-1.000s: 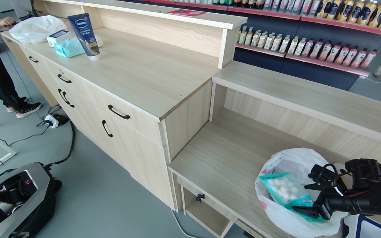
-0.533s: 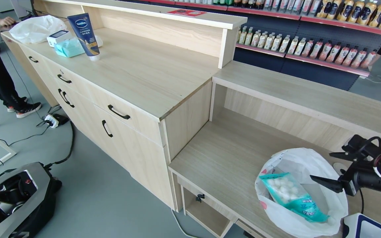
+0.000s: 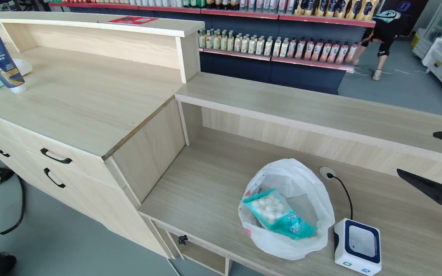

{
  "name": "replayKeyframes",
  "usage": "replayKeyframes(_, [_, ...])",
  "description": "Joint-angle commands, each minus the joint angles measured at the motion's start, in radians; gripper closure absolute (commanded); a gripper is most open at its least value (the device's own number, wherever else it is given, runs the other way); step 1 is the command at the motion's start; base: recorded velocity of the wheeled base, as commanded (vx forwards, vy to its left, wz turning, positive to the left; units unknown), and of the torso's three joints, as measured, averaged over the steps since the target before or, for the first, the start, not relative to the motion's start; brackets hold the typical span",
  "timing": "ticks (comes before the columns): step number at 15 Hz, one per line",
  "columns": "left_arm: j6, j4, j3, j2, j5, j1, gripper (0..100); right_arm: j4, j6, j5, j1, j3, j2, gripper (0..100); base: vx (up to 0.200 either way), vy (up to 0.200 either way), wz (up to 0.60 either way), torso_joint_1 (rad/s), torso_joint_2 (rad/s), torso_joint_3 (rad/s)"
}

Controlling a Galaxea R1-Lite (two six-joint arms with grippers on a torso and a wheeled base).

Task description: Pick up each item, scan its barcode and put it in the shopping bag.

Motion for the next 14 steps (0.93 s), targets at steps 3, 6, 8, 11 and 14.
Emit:
replayKeyframes(3, [0.000, 0.000, 0.000, 0.000, -0.001, 0.000, 0, -0.001, 0.078, -0.196, 0.012, -0.004, -0.131, 0, 0.000, 0.000, -0.60, 0.007, 0.00, -0.001])
replayKeyframes(6, [0.000, 0.000, 0.000, 0.000, -0.001, 0.000, 0, 0.013, 0.156, -0.483, -0.058, 0.024, -0.076, 0, 0.000, 0.000, -0.60, -0.002, 0.00, 0.007])
replayKeyframes(8, [0.000, 0.000, 0.000, 0.000, -0.001, 0.000, 0, 0.043, 0.159, -0.603, -0.114, 0.027, -0.012, 0, 0.000, 0.000, -0.60, 0.000, 0.00, 0.002])
replayKeyframes(11, [0.000, 0.000, 0.000, 0.000, 0.001, 0.000, 0, 0.047, 0.167, -0.661, -0.150, 0.030, 0.122, 0, 0.000, 0.000, -0.60, 0.005, 0.00, 0.006])
replayKeyframes(14, [0.000, 0.000, 0.000, 0.000, -0.001, 0.000, 0, -0.009, 0.162, -0.572, -0.155, -0.051, 0.377, 0, 0.000, 0.000, 0.00, 0.000, 0.00, 0.000])
